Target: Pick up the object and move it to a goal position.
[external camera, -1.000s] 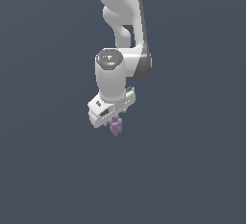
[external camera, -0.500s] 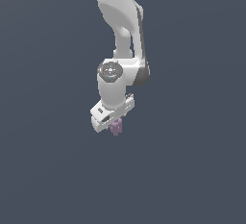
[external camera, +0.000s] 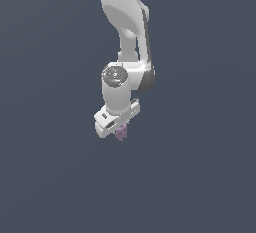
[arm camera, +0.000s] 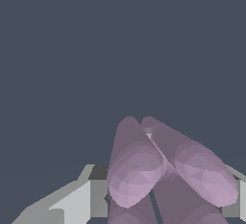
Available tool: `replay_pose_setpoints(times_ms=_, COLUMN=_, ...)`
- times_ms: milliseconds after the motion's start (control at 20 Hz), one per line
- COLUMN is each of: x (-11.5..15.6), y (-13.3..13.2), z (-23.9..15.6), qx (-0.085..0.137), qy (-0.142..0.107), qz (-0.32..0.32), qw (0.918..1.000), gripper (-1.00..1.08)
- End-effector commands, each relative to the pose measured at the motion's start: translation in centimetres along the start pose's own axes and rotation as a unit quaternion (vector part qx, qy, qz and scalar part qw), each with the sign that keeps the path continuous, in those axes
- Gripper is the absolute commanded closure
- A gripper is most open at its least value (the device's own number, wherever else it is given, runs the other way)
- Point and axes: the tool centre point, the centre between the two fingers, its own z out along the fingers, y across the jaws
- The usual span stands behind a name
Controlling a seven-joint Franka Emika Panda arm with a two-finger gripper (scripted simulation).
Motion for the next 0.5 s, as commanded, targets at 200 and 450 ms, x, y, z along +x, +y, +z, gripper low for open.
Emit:
replay_pose_setpoints(times_ms=200, x=0.01, y=-0.02, z=0.00, qx=0.000, qy=0.000, qz=0.000, qw=1.0000, gripper=1.08)
replay_pose_setpoints(times_ms=450, x=-0.48, y=-0.25, z=-0.45, qx=0.000, qy=0.000, qz=0.000, qw=1.0000, gripper=1.08)
